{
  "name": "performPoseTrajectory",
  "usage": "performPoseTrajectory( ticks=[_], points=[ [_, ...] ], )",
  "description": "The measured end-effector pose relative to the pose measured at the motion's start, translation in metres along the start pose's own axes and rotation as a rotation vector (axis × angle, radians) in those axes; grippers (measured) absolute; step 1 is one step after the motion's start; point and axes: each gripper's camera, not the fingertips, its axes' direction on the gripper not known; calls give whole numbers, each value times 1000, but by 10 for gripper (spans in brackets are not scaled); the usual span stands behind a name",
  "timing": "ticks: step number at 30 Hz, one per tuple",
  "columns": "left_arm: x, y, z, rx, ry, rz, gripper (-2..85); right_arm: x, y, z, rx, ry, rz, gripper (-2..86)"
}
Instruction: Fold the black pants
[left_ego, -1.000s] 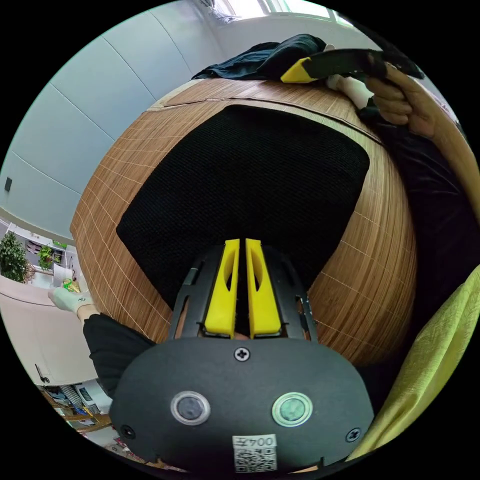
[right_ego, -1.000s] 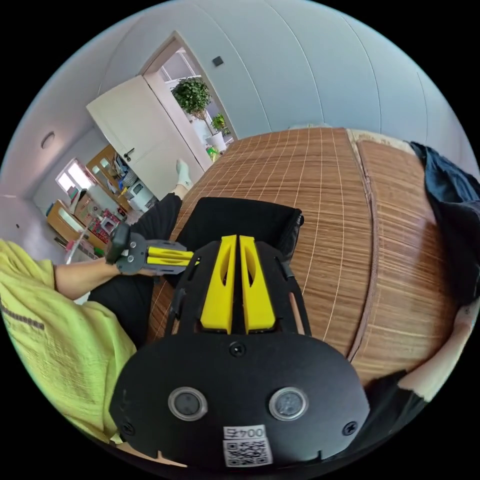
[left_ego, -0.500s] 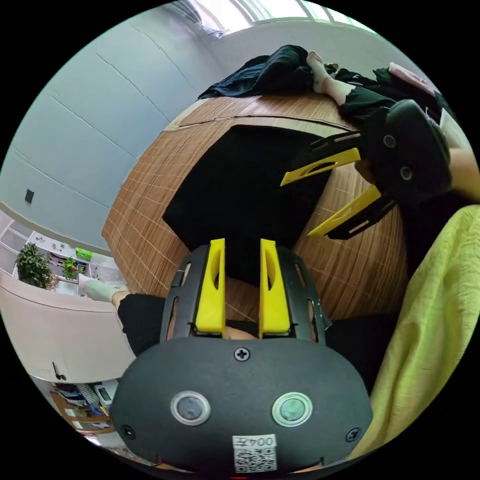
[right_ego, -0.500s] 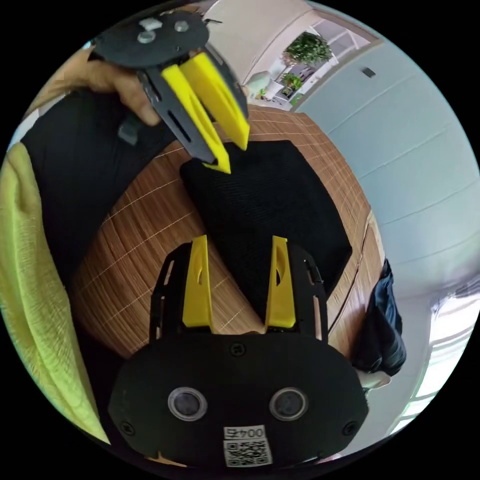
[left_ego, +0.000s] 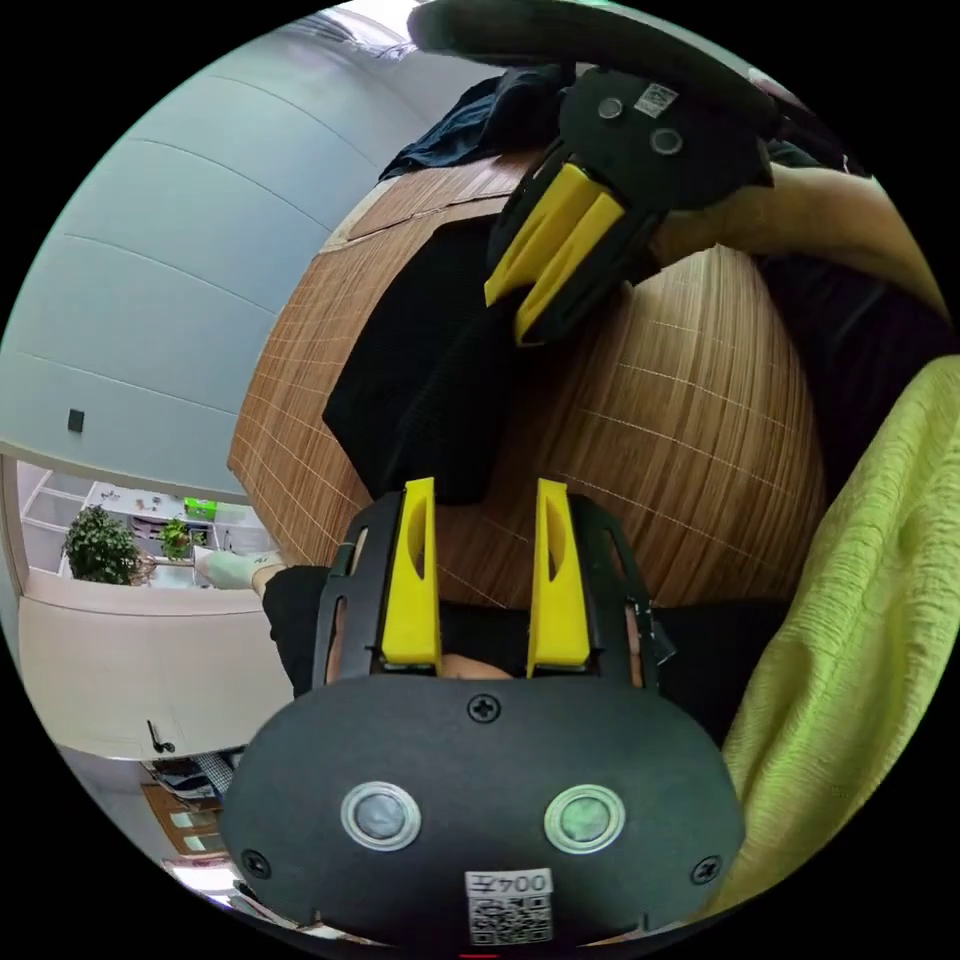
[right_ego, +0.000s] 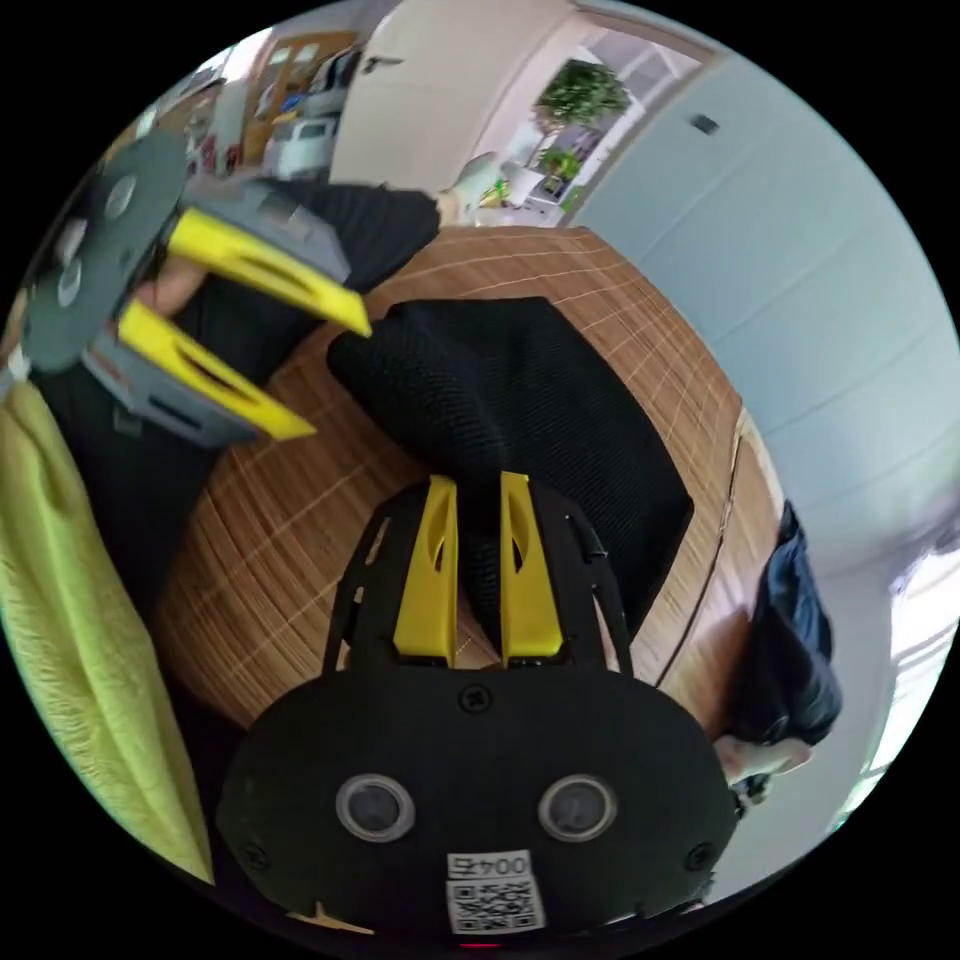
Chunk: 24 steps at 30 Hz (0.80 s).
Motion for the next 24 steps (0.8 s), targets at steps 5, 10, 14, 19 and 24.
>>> performPoseTrajectory(
  ticks=[5, 10, 14, 19, 24],
  points=[
    [-84, 15, 10, 19, 231, -313, 149, 50, 16, -12, 80, -136, 218, 73],
    [-182, 75, 63, 182, 856, -853, 161, 57, 39, 0, 112, -153, 260, 73],
    [-233, 101, 104, 172, 1009, -1036, 180, 36, 56, 21, 90, -130, 186, 73],
    [-273, 134, 155, 185, 1180, -1286, 187, 15, 89, 57, 74, -108, 147, 74],
    [-315, 134, 184, 230, 1187, -1374, 178, 4, 117, 87, 67, -81, 91, 74]
  ],
)
